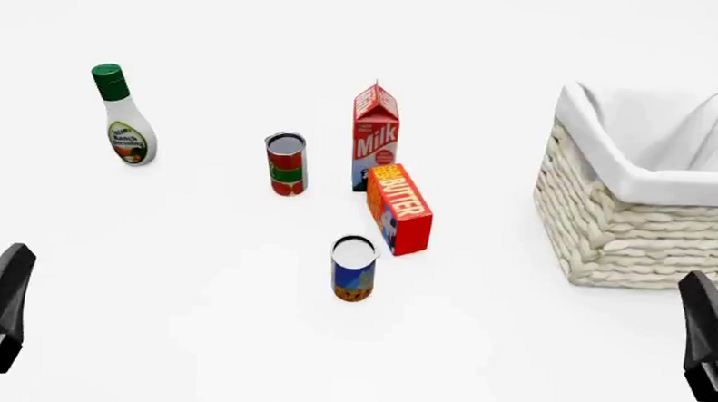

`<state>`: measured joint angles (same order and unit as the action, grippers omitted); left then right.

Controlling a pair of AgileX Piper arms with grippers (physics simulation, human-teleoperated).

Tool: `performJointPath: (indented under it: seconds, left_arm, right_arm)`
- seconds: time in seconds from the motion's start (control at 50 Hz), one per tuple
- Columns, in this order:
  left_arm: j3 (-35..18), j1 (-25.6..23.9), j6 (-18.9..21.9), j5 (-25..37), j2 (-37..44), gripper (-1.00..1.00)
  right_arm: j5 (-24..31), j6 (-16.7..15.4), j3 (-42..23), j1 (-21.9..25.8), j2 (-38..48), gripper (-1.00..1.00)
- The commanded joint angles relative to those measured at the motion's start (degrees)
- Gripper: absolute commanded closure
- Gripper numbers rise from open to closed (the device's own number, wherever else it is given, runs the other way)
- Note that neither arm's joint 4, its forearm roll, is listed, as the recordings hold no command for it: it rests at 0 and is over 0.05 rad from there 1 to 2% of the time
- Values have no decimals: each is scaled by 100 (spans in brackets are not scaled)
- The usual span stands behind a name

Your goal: Pick the alphabet soup and place it in the basket.

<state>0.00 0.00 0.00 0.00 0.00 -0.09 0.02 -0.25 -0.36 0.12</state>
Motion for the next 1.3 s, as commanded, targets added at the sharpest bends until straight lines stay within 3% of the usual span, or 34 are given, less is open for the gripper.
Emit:
performJointPath:
  seconds: [0.02, 0.5, 1.3]
  left_arm:
    - [0, 0, 0, 0, 0, -100]
    - [0, 0, 0, 0, 0, -100]
    - [0, 0, 0, 0, 0, -100]
  right_arm:
    - [23, -20, -13, 57, 8, -100]
    - [97, -58, -261, 310, 27, -100]
    - [616, -349, -1185, 1860, -5, -100]
